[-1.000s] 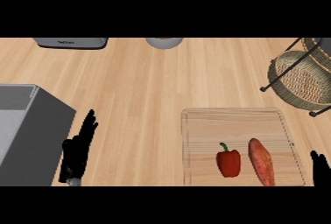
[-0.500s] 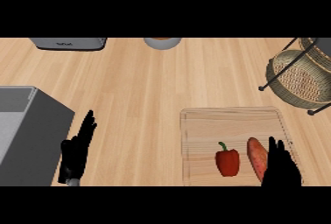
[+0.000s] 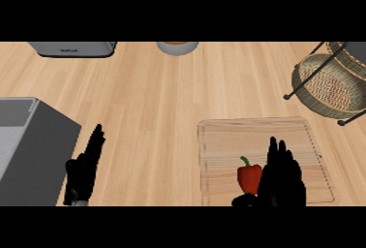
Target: Pick the bell pepper from the cutting board and place it in the tiered basket
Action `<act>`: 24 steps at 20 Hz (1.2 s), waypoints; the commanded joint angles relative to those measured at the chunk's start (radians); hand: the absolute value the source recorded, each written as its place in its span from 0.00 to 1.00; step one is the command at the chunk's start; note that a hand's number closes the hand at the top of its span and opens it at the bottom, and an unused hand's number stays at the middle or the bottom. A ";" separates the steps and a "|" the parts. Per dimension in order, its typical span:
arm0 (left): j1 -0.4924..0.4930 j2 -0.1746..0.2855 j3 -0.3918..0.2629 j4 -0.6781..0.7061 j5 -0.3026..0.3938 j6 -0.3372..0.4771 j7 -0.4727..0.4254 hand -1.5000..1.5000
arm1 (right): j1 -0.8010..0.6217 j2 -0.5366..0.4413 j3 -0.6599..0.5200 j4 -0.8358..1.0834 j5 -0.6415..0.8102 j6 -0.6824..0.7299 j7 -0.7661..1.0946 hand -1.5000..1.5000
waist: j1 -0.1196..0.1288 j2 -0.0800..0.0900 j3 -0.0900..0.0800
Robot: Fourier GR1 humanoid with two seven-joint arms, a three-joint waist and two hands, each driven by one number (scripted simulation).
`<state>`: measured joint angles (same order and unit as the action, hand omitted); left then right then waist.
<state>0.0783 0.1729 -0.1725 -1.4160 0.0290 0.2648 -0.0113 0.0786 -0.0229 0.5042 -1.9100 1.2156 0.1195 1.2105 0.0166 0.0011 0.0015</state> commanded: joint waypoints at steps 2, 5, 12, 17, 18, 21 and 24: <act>0.044 -0.008 -0.010 0.012 -0.006 0.002 0.002 0.50 | -0.035 0.022 -0.006 0.060 -0.054 0.120 0.256 0.00 | -0.001 0.002 -0.003; -0.013 0.006 0.010 0.011 -0.001 -0.005 0.041 0.50 | -0.055 0.022 -0.051 0.050 -0.106 0.155 0.248 0.00 | -0.010 0.001 -0.002; -0.021 0.006 0.029 0.015 0.001 -0.002 0.053 0.50 | -0.120 0.022 -0.049 0.108 -0.133 0.126 0.276 0.00 | -0.011 0.000 -0.003; -0.026 -0.005 0.016 0.016 -0.016 0.007 0.068 0.50 | -0.133 0.022 -0.033 0.223 -0.166 0.083 0.276 0.00 | -0.005 0.002 -0.002; -0.015 -0.017 0.022 0.046 -0.006 -0.002 0.015 0.50 | -0.132 0.022 -0.076 0.149 -0.194 0.135 0.277 0.00 | -0.014 0.001 -0.003; -0.021 -0.035 0.013 0.048 -0.013 0.010 0.034 0.50 | -0.136 0.022 -0.052 0.237 -0.212 0.042 0.277 0.00 | -0.008 0.002 -0.002; -0.005 -0.009 0.028 0.055 -0.002 -0.020 0.019 0.50 | -0.096 0.022 -0.124 0.183 -0.229 0.114 0.237 0.00 | -0.019 0.000 -0.002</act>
<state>0.0652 0.1652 -0.1518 -1.4041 0.0215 0.2557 0.0094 -0.0185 -0.0140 0.3981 -1.7234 1.0127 0.1852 1.2364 0.0045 -0.0021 0.0023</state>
